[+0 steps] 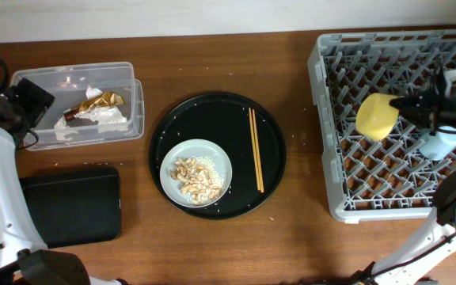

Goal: Sort waste into correct bins and load items into the dishwasher rack
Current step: 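Carry the yellow bowl to the rack and set it upside down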

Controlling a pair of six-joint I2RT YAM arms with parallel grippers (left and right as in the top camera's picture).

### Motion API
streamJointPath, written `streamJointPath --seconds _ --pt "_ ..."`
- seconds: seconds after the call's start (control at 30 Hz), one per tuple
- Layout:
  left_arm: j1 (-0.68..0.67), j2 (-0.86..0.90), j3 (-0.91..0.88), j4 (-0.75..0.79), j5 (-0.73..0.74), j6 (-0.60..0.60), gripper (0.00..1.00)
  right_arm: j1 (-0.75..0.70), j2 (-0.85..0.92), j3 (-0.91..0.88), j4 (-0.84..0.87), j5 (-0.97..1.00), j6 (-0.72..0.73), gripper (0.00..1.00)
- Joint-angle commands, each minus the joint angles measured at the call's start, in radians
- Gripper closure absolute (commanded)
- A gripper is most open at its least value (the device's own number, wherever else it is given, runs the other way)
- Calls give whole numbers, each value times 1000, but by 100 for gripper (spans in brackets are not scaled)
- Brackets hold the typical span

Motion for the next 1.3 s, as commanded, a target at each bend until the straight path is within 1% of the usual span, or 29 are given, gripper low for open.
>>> streamJointPath --seconds 0.0,0.03,0.07,0.13,0.17,0.23,0.27,0.33,0.43,0.5,0.53,0.57,0.6,0.63,0.87,0.93,0.97,1.07,1.1,1.27 --pt "3 4 2 0 -8 -2 1 -34 0 41 3 423 99 92" --pt "3 4 2 0 -8 -2 1 -34 -2 63 -1 497 142 92" --pt "3 4 2 0 -8 -2 1 -34 -6 76 -1 531 174 90" --pt "3 4 2 0 -8 -2 1 -34 -27 118 -8 629 240 83" --pt "3 4 2 0 -8 -2 1 -34 -38 141 -18 671 263 78" --pt "3 4 2 0 -8 -2 1 -34 -69 187 -43 693 271 74" --pt "3 4 2 0 -8 -2 0 -31 -107 220 -56 692 285 73" --pt "3 4 2 0 -8 -2 1 -5 -166 233 -58 692 285 74" --pt "3 4 2 0 -8 -2 1 98 -201 230 -56 696 265 75" --pt "3 4 2 0 -8 -2 1 187 -177 200 -31 739 259 87" --pt "3 4 2 0 -8 -2 1 232 -161 174 -12 779 261 90" --pt "3 4 2 0 -8 -2 1 279 -138 142 13 874 303 90" --pt "3 4 2 0 -8 -2 1 299 -126 116 33 924 332 91" --pt "3 4 2 0 -8 -2 1 312 -112 94 49 932 333 96" --pt "3 4 2 0 -8 -2 1 324 -23 80 69 943 333 96" --pt "3 4 2 0 -8 -2 1 324 -18 80 70 981 341 96" --pt "3 4 2 0 -8 -2 0 324 -18 80 69 1062 398 96" --pt "3 4 2 0 -8 -2 1 323 -20 89 51 1120 413 96" --pt "3 4 2 0 -8 -2 1 323 -20 116 27 1141 443 96" --pt "3 4 2 0 -8 -2 1 323 -20 301 -114 1184 446 96"
